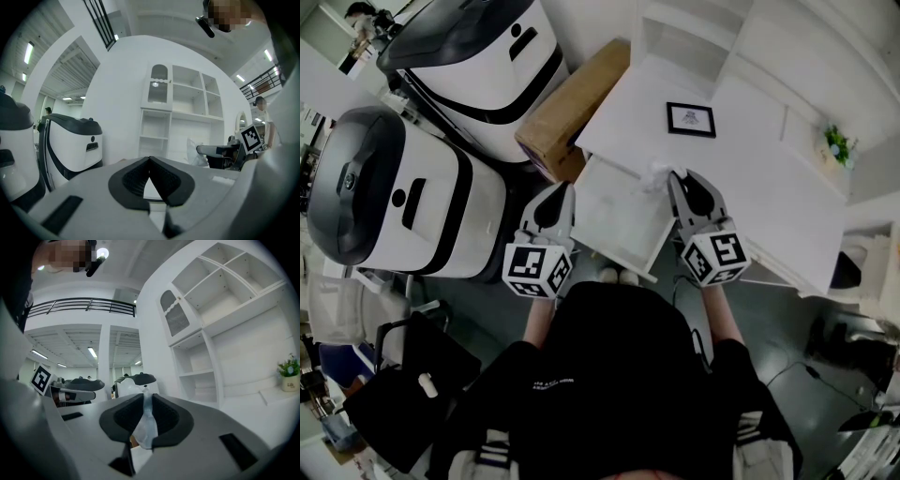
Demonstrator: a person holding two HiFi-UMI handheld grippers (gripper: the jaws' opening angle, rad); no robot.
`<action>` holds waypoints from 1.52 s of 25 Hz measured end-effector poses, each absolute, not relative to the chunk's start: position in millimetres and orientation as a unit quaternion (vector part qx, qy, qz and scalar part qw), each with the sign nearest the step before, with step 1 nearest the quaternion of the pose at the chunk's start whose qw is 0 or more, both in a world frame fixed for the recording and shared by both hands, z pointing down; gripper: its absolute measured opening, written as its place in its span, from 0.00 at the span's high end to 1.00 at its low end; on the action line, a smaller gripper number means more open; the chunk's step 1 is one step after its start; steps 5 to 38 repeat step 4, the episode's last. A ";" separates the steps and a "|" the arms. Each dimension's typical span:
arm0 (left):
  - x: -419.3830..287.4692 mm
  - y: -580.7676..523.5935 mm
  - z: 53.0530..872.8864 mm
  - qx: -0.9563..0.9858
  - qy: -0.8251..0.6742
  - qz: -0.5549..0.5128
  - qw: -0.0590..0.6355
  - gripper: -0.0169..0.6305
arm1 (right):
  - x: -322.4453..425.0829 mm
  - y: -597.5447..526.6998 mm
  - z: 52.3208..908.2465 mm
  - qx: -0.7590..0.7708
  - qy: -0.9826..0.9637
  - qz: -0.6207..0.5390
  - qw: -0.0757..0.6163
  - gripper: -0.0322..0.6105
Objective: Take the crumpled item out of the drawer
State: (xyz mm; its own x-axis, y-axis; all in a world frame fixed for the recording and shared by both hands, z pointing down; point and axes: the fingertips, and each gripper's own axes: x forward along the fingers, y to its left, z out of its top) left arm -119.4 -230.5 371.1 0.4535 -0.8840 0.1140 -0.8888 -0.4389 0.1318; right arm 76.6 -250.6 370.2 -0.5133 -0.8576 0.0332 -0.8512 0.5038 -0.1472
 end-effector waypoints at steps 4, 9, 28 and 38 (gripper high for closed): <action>-120.5 -232.0 371.7 0.848 -0.522 0.013 0.087 0.98 | 76.3 -252.1 370.6 -0.495 0.866 -0.070 0.019 0.87; -120.5 -232.0 371.7 0.848 -0.522 0.013 0.087 0.98 | 76.3 -252.1 370.6 -0.495 0.866 -0.070 0.019 0.87; -120.5 -232.0 371.7 0.848 -0.522 0.013 0.087 0.98 | 76.3 -252.1 370.6 -0.495 0.866 -0.070 0.019 0.87; -120.5 -232.0 371.7 0.848 -0.522 0.013 0.087 0.98 | 76.3 -252.1 370.6 -0.495 0.866 -0.070 0.019 0.87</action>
